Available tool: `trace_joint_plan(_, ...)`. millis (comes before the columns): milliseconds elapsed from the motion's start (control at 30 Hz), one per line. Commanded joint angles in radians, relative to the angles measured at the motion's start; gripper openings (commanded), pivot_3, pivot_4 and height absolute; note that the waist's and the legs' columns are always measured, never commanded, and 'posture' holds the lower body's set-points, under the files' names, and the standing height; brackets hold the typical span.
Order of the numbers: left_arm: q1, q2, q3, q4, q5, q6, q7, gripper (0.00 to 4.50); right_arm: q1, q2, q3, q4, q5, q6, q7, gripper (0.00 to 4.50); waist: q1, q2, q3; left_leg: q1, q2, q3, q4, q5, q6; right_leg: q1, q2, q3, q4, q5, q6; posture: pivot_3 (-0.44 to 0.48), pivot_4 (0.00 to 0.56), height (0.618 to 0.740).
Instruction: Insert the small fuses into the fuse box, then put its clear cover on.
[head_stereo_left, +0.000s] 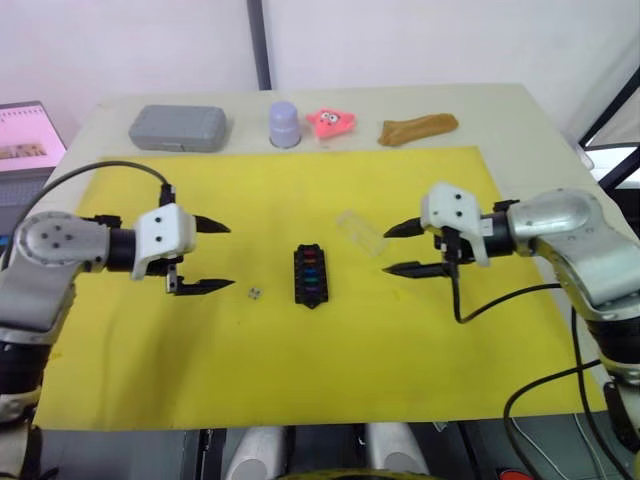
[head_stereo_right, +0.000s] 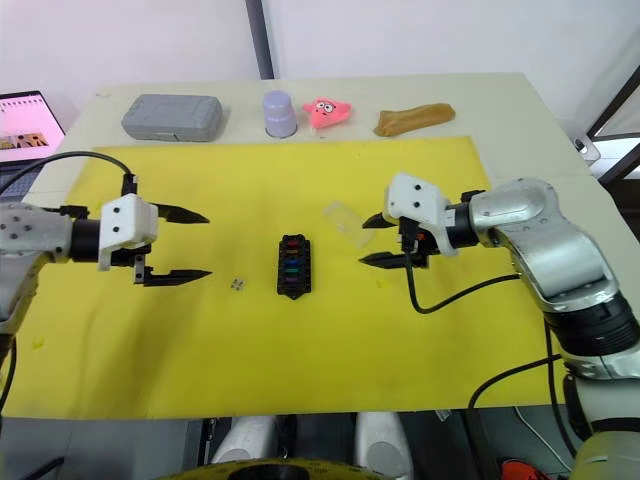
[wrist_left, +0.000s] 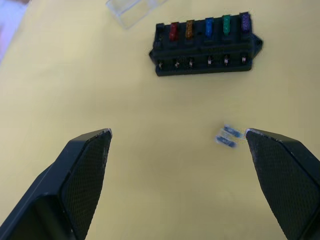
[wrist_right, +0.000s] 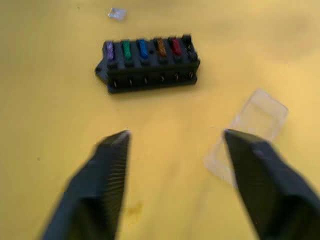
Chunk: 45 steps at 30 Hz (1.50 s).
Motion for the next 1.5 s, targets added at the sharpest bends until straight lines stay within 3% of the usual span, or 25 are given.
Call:
trace_joint_plan(33,0.04,0.04,0.09,-0.016,-0.051,0.051,-0.006,4.5,0.046,-0.063,-0.079,-0.044,0.018,-0.037,0.032,4.48,0.004,0.0,0.0,0.0,0.0,0.0,0.0,0.0,0.0,0.0,0.0,0.0,0.0,0.0,0.0,0.0,0.15,0.74)
trace_joint_plan(300,0.085,0.085,0.112,0.055,-0.042,0.027,-0.051,4.5,0.143,-0.136,-0.146,-0.058,0.025,-0.074,0.048,4.48,0.021,0.0,0.0,0.002,0.0,0.002,0.0,0.0,0.0,0.002,0.0,0.0,-0.001,0.0,0.0,0.0,0.15,0.74)
trace_joint_plan(533,0.052,0.048,0.034,0.061,-0.039,0.034,-0.057,4.5,0.092,-0.096,-0.109,-0.079,0.026,-0.053,0.015,4.48,0.021,0.0,0.0,0.002,0.0,0.002,0.0,0.0,0.0,0.002,0.0,0.0,-0.001,0.0,0.0,0.0,0.15,0.74)
trace_joint_plan(700,-0.02,-0.027,-0.046,0.028,-0.267,0.407,-0.101,4.5,-0.072,0.045,0.016,-0.11,0.007,-0.007,-0.039,4.48,0.016,0.0,0.0,0.002,0.001,0.002,0.0,0.0,0.0,0.002,0.001,0.0,0.0,0.0,0.0,0.0,0.15,0.74)
trace_joint_plan(900,-0.105,-0.072,-0.128,0.183,-0.312,0.633,-0.124,4.5,-0.17,0.144,0.137,-0.145,-0.024,0.027,-0.068,4.48,0.017,0.0,0.0,0.001,-0.001,0.001,0.001,0.0,0.0,0.002,0.001,0.0,0.0,0.0,0.0,0.0,0.15,0.74)
trace_joint_plan(1233,-0.233,-0.163,-0.229,0.45,-0.283,0.775,-0.164,4.5,-0.217,0.216,0.262,-0.124,-0.143,-0.028,-0.088,4.48,0.017,0.0,0.0,0.002,-0.002,0.001,0.001,0.0,0.0,0.001,0.001,0.0,0.0,0.0,0.0,0.0,0.15,0.74)
trace_joint_plan(1500,-0.263,-0.203,-0.282,0.465,-0.254,0.785,-0.207,4.5,-0.217,0.227,0.259,-0.124,-0.164,-0.025,-0.086,4.48,0.02,0.0,0.0,0.002,-0.002,0.0,0.001,0.0,0.0,0.001,0.0,0.0,0.0,0.0,0.0,0.0,0.15,0.74)
